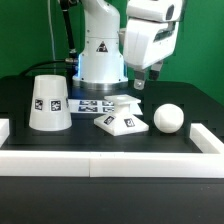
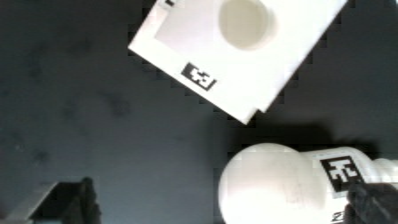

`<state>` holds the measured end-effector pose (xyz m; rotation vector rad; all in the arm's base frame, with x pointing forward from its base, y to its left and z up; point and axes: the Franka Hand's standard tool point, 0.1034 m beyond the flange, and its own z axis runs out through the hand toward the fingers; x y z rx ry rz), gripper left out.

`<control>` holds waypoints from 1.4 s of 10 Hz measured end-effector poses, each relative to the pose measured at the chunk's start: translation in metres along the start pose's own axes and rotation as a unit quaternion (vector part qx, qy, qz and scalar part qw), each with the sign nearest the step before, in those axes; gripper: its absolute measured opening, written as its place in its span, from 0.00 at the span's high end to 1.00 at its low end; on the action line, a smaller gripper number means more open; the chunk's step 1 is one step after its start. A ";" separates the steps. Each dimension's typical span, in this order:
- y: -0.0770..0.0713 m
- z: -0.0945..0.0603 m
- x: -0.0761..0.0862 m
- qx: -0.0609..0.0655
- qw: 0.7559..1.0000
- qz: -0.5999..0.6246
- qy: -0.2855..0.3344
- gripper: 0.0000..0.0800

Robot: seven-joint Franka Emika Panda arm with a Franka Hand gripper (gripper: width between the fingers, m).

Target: Assemble lamp

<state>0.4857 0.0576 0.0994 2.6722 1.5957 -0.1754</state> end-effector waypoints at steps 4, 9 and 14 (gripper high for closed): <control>0.002 0.000 -0.031 -0.031 0.993 0.107 0.033 0.13; -0.003 0.011 -0.051 -0.019 0.989 0.144 0.036 0.13; -0.001 0.028 -0.049 -0.002 0.963 0.267 0.037 0.13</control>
Offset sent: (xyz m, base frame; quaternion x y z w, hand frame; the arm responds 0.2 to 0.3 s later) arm -0.0338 -0.0538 0.0112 -0.0852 0.0391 0.2352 0.9674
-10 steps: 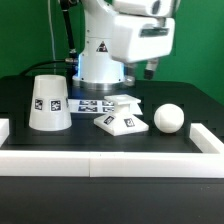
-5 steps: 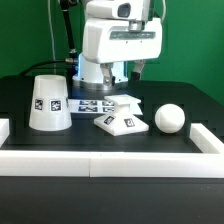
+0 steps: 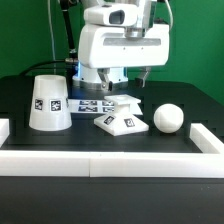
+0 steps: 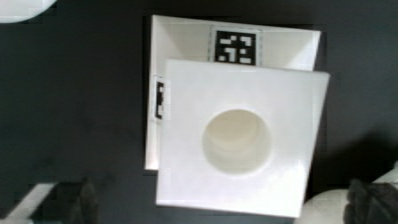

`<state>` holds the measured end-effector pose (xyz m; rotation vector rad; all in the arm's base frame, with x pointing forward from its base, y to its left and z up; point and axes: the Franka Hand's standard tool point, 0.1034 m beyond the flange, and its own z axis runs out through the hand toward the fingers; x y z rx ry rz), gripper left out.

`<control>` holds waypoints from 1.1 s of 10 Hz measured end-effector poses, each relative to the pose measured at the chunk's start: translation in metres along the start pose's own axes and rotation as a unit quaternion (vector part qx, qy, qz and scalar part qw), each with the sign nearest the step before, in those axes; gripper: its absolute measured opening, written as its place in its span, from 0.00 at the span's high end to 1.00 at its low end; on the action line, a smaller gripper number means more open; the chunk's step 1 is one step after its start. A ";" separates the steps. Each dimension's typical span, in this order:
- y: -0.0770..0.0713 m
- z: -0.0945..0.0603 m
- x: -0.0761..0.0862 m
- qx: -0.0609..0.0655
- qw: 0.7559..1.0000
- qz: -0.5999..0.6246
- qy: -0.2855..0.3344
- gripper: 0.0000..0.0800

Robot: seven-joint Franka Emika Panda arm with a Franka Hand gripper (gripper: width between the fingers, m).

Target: Assemble lamp

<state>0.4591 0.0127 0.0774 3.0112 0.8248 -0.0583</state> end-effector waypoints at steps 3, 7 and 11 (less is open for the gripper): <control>-0.001 0.001 0.000 0.000 1.000 -0.005 0.001 0.13; 0.002 0.011 -0.002 0.003 1.000 -0.007 -0.002 0.13; 0.000 0.019 -0.001 0.003 1.000 -0.011 0.001 0.13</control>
Offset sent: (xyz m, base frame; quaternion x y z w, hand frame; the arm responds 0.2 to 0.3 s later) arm -0.0016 -0.0112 -0.0129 -0.0033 0.0230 -0.0196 0.9995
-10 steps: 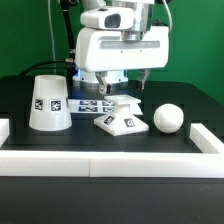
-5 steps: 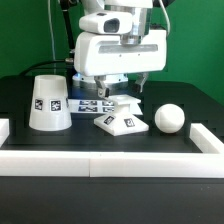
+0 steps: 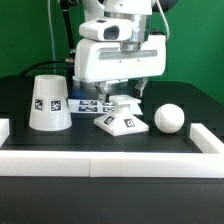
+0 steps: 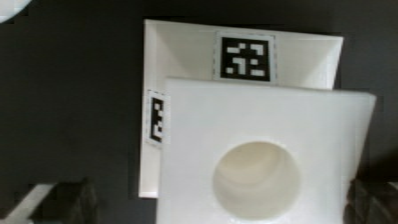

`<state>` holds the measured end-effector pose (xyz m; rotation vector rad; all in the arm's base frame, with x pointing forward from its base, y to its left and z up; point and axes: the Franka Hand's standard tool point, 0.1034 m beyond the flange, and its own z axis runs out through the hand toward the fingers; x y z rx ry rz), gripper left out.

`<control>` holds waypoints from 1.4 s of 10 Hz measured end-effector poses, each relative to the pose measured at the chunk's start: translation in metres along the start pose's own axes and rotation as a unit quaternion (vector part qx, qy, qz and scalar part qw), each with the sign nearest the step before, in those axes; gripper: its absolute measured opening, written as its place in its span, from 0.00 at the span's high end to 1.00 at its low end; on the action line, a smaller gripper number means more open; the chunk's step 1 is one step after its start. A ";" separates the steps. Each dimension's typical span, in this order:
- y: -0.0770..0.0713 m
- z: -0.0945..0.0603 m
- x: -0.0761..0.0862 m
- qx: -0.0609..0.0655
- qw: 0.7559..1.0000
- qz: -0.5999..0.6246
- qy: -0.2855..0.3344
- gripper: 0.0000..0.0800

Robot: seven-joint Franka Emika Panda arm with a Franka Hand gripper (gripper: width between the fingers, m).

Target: Assemble lamp

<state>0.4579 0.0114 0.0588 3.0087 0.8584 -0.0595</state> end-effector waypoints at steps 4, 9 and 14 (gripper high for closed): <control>-0.002 0.000 0.002 0.000 1.000 -0.001 -0.001 0.13; -0.007 -0.003 0.005 0.005 1.000 -0.009 -0.014 0.13; -0.010 0.007 0.001 0.009 1.000 -0.011 -0.018 0.13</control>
Offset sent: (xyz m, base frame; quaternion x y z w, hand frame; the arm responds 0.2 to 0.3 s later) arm -0.0006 0.0034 -0.0014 0.0105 -0.0119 0.0117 0.9998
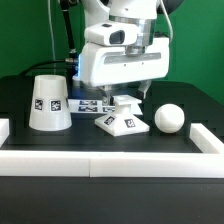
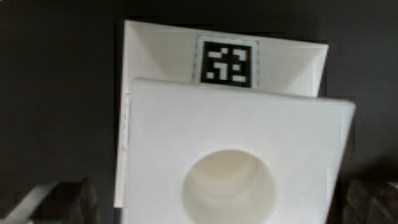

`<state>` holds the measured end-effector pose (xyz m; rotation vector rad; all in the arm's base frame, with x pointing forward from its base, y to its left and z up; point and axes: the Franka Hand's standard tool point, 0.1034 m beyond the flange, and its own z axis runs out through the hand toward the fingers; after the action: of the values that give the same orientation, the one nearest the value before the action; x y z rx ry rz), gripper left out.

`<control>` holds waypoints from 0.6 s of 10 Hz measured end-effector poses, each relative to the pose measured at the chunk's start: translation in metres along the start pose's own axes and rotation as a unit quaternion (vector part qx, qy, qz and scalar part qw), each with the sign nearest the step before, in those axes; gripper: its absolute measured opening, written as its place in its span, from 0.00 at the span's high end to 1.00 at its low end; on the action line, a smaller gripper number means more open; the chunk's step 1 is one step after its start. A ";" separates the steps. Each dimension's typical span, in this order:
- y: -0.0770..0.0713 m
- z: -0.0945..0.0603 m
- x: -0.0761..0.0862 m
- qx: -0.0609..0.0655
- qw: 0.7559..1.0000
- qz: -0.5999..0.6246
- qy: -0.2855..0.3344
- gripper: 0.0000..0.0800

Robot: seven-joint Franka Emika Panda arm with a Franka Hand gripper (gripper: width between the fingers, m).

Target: Assemble lamp

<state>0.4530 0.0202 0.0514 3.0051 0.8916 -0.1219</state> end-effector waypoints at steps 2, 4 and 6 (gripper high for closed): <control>0.000 0.001 -0.001 0.000 1.000 0.000 0.000 0.28; 0.000 0.001 0.001 -0.001 1.000 0.000 0.003 0.33; 0.000 0.001 0.001 -0.001 1.000 0.000 0.003 0.33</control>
Offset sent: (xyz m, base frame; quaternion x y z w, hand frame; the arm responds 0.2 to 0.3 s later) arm 0.0000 0.0000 0.0000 0.0000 0.0000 0.0000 1.0000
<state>0.4535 0.0204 0.0502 3.0050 0.8915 -0.1119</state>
